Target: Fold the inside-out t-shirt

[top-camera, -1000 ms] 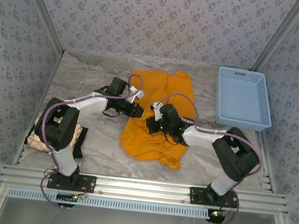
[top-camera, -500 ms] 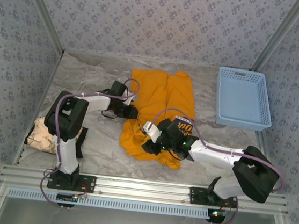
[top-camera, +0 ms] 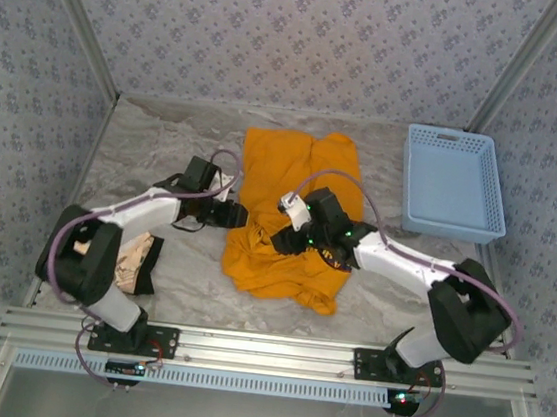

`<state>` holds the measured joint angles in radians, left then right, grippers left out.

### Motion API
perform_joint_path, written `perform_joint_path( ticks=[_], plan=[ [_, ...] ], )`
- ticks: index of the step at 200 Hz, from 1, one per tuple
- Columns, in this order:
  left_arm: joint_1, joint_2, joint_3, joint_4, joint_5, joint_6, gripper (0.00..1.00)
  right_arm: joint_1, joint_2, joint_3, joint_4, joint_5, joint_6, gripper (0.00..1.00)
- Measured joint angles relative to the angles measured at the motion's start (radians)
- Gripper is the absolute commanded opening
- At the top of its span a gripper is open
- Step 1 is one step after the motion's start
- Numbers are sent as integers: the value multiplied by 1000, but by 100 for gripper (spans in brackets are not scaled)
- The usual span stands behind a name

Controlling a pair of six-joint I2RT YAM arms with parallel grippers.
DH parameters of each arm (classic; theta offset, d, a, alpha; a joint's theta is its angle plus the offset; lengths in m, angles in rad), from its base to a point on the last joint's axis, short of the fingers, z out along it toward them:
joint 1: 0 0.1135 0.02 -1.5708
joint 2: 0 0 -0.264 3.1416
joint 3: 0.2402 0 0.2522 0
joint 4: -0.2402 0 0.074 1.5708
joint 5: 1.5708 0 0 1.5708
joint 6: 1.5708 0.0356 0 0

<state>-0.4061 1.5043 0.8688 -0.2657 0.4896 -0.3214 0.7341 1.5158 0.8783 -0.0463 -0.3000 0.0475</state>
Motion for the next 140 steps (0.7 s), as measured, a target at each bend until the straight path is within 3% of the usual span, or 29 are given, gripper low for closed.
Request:
perform_joint_path(
  ticks=[21, 48, 62, 72, 94, 140],
  plan=[
    [-11, -69, -35, 11, 29, -26, 42, 6, 94, 53, 0, -3, 43, 45],
    [-58, -48, -70, 42, 66, -60, 42, 28, 175, 66, 0, 0, 102, 40],
    [-81, -15, -76, 50, 73, -67, 32, 43, 210, 70, 3, 4, 122, 21],
    [-92, 8, -76, 56, 75, -74, 18, 50, 230, 71, 12, 4, 134, 12],
    [-93, 27, -79, 66, 76, -63, 0, 50, 238, 71, 28, 0, 166, 2],
    [-91, 10, -109, 86, 82, -29, 0, 33, 141, 48, 51, -69, 137, 0]
  ],
)
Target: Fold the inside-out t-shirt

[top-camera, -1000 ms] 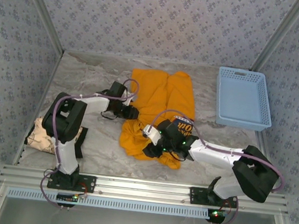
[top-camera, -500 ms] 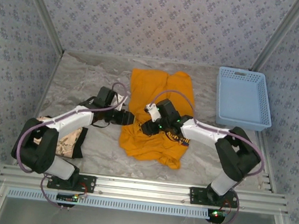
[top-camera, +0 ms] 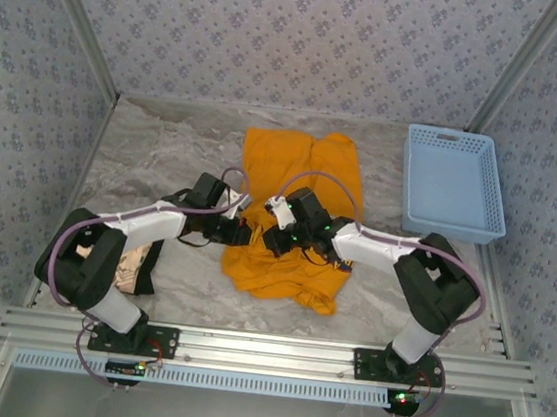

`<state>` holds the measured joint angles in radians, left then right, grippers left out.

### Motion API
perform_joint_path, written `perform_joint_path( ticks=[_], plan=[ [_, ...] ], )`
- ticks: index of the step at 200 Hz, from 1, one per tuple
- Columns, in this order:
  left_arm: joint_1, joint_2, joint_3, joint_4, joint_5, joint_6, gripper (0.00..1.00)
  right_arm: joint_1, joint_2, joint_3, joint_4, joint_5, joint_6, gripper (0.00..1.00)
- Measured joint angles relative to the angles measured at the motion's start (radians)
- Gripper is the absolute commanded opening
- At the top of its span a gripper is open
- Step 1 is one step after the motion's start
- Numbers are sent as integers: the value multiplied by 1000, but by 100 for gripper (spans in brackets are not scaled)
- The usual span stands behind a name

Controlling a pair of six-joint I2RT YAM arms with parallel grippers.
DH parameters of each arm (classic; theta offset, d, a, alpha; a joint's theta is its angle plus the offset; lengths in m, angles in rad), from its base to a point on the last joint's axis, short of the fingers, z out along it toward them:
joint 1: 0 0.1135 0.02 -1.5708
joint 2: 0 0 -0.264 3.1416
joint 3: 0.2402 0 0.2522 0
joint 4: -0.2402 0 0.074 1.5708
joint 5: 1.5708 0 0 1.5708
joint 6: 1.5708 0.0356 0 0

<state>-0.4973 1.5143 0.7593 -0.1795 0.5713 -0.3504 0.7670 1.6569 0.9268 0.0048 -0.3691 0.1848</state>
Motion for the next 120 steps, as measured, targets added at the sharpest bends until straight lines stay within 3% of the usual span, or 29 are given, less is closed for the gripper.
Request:
perform_joint_path(
  ticks=[53, 71, 86, 120],
  plan=[
    [31, -22, -102, 36, -22, 10, 1, 3, -180, -163, 74, -101, -96, 8],
    [31, -22, -129, 56, -35, 10, 11, 3, -180, -244, 114, -106, -100, 25],
    [42, -24, -142, 54, -47, 15, 23, 3, -179, -309, 133, -109, -91, 32],
    [50, -108, -153, 53, -31, -14, 39, 6, -208, -345, 140, -117, -83, 35]
  ],
)
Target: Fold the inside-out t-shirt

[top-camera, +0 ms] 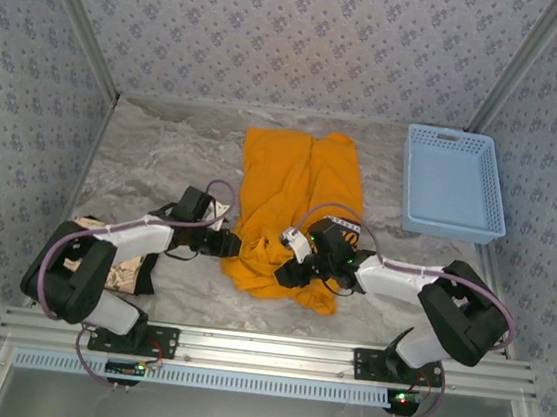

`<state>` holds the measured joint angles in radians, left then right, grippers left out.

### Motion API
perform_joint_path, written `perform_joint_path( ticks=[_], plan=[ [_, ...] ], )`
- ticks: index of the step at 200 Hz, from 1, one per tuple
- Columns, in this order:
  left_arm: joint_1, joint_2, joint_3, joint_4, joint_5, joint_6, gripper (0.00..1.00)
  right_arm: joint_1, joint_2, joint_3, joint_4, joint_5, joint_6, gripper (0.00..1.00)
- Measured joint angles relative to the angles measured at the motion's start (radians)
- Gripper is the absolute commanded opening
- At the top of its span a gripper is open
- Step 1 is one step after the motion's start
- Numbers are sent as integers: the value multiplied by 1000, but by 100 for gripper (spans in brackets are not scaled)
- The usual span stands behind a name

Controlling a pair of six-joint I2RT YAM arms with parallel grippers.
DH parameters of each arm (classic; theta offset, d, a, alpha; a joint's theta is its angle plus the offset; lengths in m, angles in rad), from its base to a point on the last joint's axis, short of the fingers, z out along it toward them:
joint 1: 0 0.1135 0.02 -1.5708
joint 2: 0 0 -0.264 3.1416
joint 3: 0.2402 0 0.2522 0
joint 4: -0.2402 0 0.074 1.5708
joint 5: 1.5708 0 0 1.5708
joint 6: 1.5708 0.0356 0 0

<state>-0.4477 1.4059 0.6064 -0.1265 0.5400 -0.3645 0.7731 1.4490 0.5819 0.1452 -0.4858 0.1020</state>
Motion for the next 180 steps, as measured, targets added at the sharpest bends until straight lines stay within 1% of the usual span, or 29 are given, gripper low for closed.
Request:
perform_joint_path(
  ticks=[16, 26, 34, 41, 59, 75, 83, 90, 112, 121, 135, 142, 153, 164, 180],
  plan=[
    [-8, -50, 8, -5, 11, -20, 46, -3, -50, 5, -7, 0, 8, 36],
    [-23, -69, 23, -7, 14, -24, 49, -9, -70, 20, -15, 7, 18, 41],
    [-41, -72, 42, -8, 17, -32, 49, -16, -75, 40, -25, 19, 28, 45],
    [-57, -68, 62, -8, 17, -39, 50, -22, -73, 61, -33, 33, 36, 47],
    [-88, -32, 119, -3, 15, -65, 50, -34, -43, 121, -52, 77, 56, 47],
    [-94, 23, 154, 4, -5, -91, 48, -40, 16, 164, -46, 110, 86, 47],
    [-94, 54, 163, 7, -19, -101, 46, -40, 43, 172, -38, 125, 96, 46],
    [-94, 79, 166, 9, -29, -107, 41, -40, 71, 175, -33, 136, 106, 46],
    [-93, 153, 166, 8, -39, -123, 17, -28, 159, 187, -21, 159, 138, 39],
    [-93, 171, 166, 8, -34, -130, 11, -19, 193, 196, -13, 162, 148, 33],
    [-93, 175, 166, 9, -26, -127, 0, -8, 217, 203, -5, 168, 165, 18],
    [-93, 172, 166, 15, -17, -117, 0, -4, 218, 206, -5, 169, 176, 12],
    [-93, 163, 166, 18, -4, -112, 0, -4, 214, 213, -2, 167, 178, 9],
    [-89, 137, 161, 21, 10, -102, 0, -10, 200, 214, 2, 161, 181, 7],
    [-84, 59, 138, 26, 17, -72, 0, -26, 152, 211, -8, 149, 166, 6]
  ],
)
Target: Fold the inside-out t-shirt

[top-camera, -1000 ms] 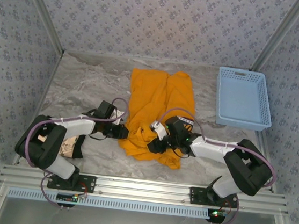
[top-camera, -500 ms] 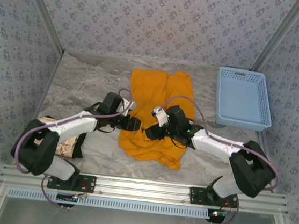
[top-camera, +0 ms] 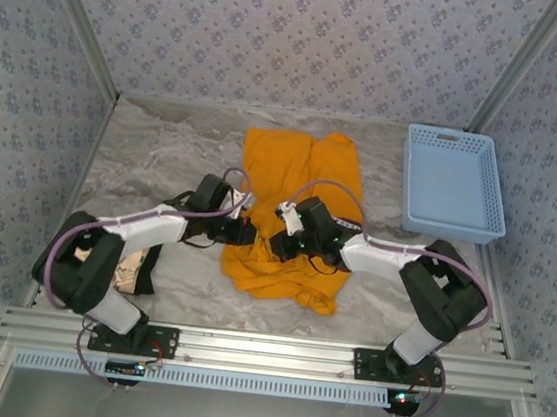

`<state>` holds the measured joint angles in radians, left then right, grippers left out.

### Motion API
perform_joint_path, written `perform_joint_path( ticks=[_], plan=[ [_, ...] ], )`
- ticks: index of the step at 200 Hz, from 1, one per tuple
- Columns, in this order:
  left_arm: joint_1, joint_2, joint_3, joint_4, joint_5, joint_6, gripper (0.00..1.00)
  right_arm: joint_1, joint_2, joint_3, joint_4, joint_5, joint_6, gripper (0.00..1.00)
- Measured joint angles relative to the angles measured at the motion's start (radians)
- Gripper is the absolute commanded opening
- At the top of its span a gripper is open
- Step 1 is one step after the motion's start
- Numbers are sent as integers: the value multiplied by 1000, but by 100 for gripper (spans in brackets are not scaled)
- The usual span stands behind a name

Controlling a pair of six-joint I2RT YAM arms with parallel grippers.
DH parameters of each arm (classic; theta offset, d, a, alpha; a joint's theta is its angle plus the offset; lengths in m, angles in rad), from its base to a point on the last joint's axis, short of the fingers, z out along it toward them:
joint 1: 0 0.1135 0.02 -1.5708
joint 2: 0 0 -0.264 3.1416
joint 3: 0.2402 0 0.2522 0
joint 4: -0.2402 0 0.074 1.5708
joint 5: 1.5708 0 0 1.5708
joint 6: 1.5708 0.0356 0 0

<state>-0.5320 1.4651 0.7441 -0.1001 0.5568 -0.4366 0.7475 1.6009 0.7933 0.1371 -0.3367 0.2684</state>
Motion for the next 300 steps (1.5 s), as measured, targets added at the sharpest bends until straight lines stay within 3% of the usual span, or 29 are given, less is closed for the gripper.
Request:
perform_joint_path(
  ticks=[37, 53, 72, 84, 133, 166, 208, 227, 250, 274, 300],
  plan=[
    [-7, -149, -124, 100, -34, 46, 0, -13, -181, -87, 6, 9, -61, 12],
    [-27, -168, -211, 155, -55, 69, 0, -6, -194, -151, 26, 25, -66, 23],
    [-43, -180, -285, 152, -83, 90, 33, -1, -178, -224, 15, 60, -52, 37],
    [-44, -190, -294, 142, -84, 94, 41, 1, -176, -242, -7, 85, -46, 40],
    [-79, -209, -193, 116, -86, 114, 43, 4, -284, -188, -141, 189, -31, 44],
    [-119, -118, -110, 134, -126, 107, 44, 34, -311, -91, -187, 264, 45, 43],
    [-134, 16, -83, 121, -177, 95, 40, 111, -201, -53, -174, 273, 129, 43],
    [-138, 35, -83, 119, -184, 101, 19, 119, -124, -50, -163, 269, 143, 38],
    [-138, 37, -83, 121, -180, 107, 0, 116, -47, -24, -156, 270, 130, 19],
    [-138, 11, -91, 124, -175, 127, 0, 103, -22, 13, -146, 259, 113, 11],
    [-138, -153, -169, 135, -177, 149, 0, 89, -72, 11, -138, 225, 50, 11]
  ],
)
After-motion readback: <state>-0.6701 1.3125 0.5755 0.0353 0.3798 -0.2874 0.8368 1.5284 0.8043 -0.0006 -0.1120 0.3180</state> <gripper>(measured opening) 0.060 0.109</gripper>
